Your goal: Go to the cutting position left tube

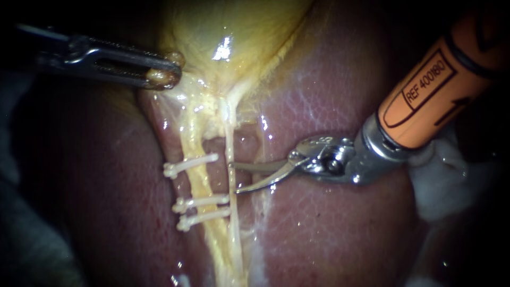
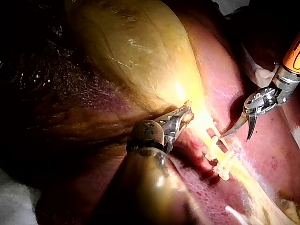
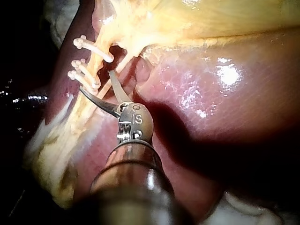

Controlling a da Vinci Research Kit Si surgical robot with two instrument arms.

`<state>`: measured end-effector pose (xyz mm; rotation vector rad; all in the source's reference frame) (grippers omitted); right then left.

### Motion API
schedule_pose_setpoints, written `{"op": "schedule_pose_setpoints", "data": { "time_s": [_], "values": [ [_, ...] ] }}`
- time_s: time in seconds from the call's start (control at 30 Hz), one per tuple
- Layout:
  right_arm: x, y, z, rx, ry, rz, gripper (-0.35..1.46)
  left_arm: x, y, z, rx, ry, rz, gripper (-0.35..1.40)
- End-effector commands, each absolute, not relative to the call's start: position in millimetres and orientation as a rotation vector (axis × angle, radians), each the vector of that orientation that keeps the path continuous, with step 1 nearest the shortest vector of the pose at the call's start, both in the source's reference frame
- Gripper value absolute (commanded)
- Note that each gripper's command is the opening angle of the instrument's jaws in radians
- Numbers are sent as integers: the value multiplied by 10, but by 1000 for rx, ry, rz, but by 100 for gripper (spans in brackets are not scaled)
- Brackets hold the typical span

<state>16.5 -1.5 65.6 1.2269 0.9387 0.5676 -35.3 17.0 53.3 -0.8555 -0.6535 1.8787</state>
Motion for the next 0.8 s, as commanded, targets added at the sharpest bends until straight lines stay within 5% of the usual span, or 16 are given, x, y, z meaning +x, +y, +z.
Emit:
{"op": "schedule_pose_setpoints", "data": {
  "time_s": [0.03, 0.8],
  "values": [
    [167, -16, 657, 1224, 930, 570, 139, -353, 170, 534, -855, -653, 1879, -35],
    [191, -27, 695, 1190, 897, 563, 139, -353, 169, 534, -855, -652, 1879, -35]
  ]
}}
